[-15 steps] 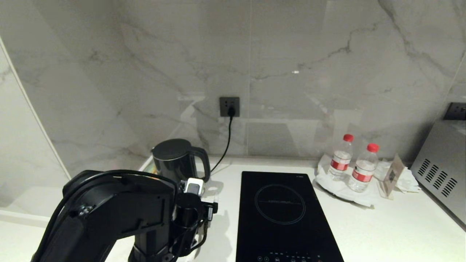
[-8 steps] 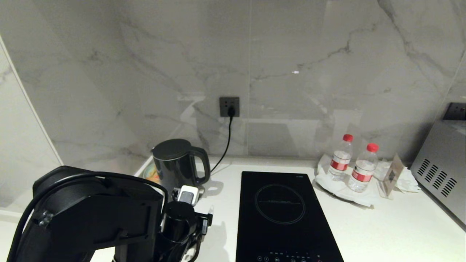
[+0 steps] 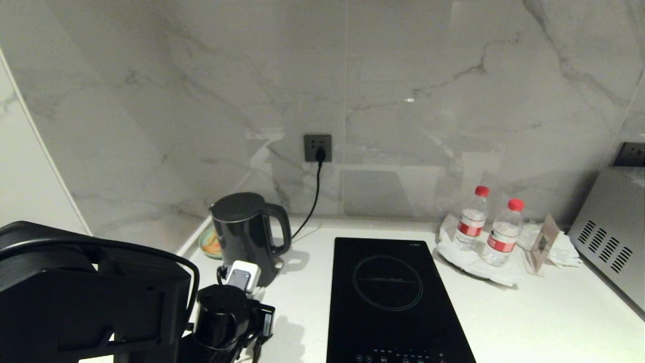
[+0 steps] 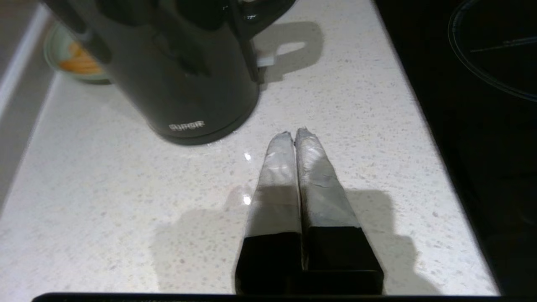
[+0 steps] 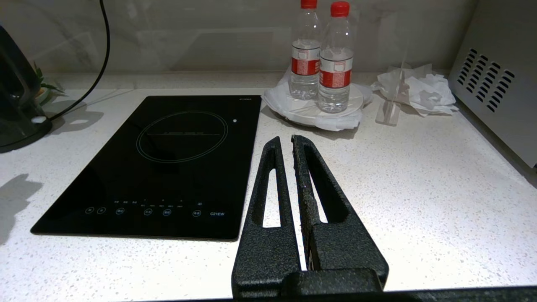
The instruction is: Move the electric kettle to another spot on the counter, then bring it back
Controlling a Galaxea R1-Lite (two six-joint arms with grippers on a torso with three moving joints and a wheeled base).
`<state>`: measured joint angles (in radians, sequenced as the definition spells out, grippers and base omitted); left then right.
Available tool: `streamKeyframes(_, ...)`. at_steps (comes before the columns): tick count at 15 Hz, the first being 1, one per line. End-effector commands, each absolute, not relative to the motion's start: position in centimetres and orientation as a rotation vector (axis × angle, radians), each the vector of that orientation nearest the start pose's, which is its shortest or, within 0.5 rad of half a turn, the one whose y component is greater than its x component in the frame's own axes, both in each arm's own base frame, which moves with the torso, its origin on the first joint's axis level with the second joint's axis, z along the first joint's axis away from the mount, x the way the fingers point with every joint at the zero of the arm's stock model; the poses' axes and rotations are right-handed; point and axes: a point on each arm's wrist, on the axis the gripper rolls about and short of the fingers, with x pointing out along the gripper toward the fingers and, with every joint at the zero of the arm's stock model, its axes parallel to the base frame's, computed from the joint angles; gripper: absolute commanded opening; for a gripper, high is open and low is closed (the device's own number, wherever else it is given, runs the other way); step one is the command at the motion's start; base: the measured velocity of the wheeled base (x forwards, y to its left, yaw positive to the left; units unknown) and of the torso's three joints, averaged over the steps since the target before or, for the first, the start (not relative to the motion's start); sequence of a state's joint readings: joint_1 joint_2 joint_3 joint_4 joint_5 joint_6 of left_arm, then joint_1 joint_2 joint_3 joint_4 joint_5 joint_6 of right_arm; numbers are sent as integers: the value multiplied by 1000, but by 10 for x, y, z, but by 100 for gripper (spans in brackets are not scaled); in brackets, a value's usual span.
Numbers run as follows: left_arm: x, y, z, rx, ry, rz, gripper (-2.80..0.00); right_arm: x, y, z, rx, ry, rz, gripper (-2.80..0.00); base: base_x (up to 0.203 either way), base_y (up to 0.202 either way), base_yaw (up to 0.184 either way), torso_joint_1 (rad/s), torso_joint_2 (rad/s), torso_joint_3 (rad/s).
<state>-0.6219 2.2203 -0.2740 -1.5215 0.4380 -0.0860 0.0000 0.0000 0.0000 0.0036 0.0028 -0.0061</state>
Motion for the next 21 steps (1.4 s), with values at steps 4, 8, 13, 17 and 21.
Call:
streamKeyframes(4, 231, -154, 16, 112, 342, -159, -280, -23, 0, 75, -6, 3, 3, -280, 0, 0, 0, 0, 0, 0)
streamKeyframes(8, 232, -155, 17, 112, 340, -160, -280, -23, 0, 75, -7, 3, 3, -280, 0, 0, 0, 0, 0, 0)
streamKeyframes(13, 233, -157, 17, 111, 334, -171, -280, -23, 0, 75, -6, 3, 3, -280, 0, 0, 0, -1, 1, -27)
streamKeyframes(17, 233, -156, 15, 127, 341, -168, -280, -23, 0, 75, -7, 3, 3, -280, 0, 0, 0, 4, 2, -175)
streamKeyframes(21, 238, -159, 20, 111, 312, -164, -280, -23, 0, 75, -8, 3, 3, -280, 0, 0, 0, 6, 4, -196)
